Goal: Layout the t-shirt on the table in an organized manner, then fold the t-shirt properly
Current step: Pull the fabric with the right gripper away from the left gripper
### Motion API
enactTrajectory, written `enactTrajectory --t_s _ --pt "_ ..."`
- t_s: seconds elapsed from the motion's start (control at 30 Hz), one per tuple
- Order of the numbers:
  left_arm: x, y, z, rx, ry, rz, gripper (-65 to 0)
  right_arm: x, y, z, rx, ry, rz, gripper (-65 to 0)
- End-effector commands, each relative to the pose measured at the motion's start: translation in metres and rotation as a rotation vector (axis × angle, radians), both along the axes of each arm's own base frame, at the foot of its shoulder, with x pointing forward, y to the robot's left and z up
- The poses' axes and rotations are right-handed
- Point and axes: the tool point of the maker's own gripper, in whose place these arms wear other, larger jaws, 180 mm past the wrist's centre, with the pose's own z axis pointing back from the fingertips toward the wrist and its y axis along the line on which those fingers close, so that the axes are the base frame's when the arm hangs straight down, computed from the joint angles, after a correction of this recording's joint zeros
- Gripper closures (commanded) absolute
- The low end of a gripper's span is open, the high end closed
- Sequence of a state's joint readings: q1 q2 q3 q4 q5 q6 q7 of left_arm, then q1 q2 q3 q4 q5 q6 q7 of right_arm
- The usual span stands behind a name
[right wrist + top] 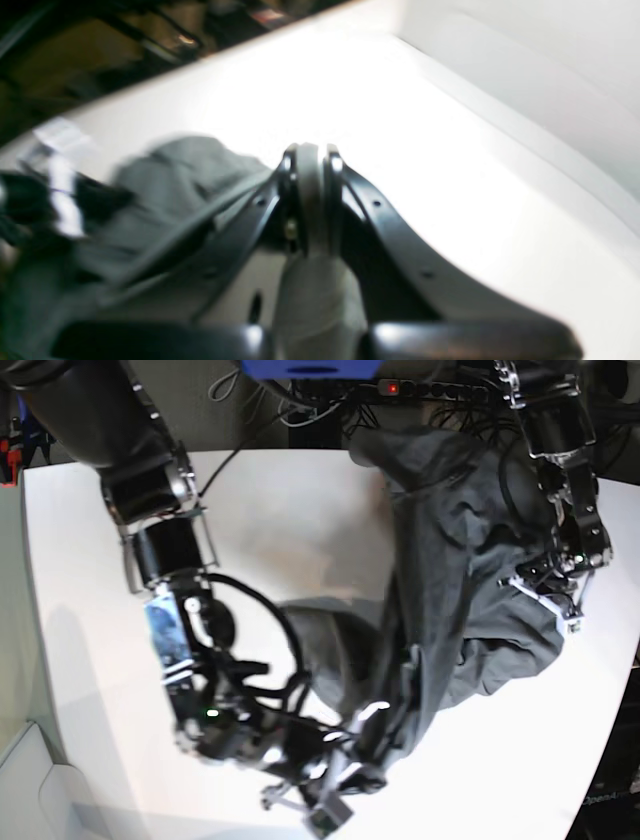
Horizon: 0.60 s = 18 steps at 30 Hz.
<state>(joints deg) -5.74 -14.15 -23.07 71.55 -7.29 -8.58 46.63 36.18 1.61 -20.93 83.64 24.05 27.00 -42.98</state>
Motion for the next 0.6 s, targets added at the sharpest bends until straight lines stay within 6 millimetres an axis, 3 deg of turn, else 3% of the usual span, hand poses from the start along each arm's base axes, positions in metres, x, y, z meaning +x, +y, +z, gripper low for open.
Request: enactTrajectory --t_s 0.0,0.2,0.33,0.57 --pt "0.009 0.005 0.005 0.02 -0.025 -0.008 -0.3 0.007 -0.008 0.031 0.035 -0.076 -0.012 -0.2" --pt "0.011 0.01 -0.004 0.067 -0.018 -0.057 -0.3 0.011 -0.084 0.025 -0.028 -0.11 -0.14 -0.3" --pt "0.011 0.022 0.003 0.093 -0.023 -0.055 -0.3 0.004 -0.117 0.013 -0.066 -0.105 -0.194 -0.3" --pt "0.024 0.038 0.022 0.128 -0.054 -0.049 -0.3 -0.029 -0.173 -0.016 -0.115 -0.07 -0.296 -0.4"
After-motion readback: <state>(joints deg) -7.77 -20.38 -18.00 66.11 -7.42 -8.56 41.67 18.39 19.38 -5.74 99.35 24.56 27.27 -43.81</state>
